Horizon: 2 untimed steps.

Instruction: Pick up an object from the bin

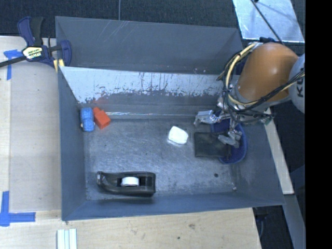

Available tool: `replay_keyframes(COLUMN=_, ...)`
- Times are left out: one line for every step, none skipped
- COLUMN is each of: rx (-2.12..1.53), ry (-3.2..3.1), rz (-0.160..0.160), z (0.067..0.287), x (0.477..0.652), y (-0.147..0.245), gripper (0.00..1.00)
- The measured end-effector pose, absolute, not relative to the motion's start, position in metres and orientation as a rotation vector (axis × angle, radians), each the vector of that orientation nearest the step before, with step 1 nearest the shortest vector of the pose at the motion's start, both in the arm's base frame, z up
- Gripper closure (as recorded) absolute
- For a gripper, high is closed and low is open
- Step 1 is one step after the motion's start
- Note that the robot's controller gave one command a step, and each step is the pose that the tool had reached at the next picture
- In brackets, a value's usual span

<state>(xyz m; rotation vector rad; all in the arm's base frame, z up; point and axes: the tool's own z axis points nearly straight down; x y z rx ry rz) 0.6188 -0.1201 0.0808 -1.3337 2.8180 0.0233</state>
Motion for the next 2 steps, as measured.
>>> replay_keyframes(rx=-1.333, ry=2.834, rz=0.015, z=0.08, x=0.616, y=-0.128, gripper=1.0)
replay_keyframes(rx=-1.41, ry=2.795, rz=-0.011, z=0.224, x=0.614, y=-0.136, gripper=1.0)
